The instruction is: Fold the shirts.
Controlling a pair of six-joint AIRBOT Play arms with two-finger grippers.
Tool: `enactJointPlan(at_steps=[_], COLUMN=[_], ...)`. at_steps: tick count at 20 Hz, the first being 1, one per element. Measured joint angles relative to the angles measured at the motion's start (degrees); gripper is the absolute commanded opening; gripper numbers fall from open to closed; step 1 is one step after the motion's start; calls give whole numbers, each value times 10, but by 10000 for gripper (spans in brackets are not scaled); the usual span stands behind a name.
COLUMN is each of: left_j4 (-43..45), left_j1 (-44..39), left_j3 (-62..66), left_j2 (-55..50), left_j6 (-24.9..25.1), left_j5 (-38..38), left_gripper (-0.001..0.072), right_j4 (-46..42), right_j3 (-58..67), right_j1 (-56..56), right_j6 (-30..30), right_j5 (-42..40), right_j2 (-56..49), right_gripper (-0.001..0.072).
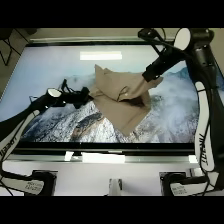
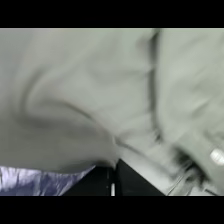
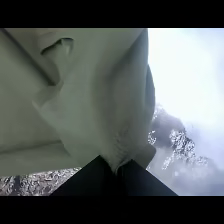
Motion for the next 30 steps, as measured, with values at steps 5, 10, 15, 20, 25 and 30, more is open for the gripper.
enactJointPlan(at_steps=[5, 10, 15, 20, 25, 30], left_j4=[39, 56, 64, 229, 240, 186], left_j1=[128, 198, 197, 206, 171, 92], left_j3=[71, 98, 104, 67, -77, -151], left_j2=[33, 17, -9, 55, 112, 107], left_j6=[23, 36, 61, 84, 91, 102], left_j5=[-51, -123, -241, -364, -321, -208], left_gripper=[29, 202, 384, 682, 532, 533], right_j4=[-31, 19, 62, 78, 82, 83], right_j3=[-14, -195, -359, -398, -405, -407], right_j1=[0, 1, 1, 1, 1, 1], right_j6=[16, 68, 105, 113, 110, 103], right_j5=[64, 52, -42, -73, -78, -74], right_j2=[76, 165, 200, 205, 207, 207], right_gripper=[29, 29, 29, 29, 29, 28])
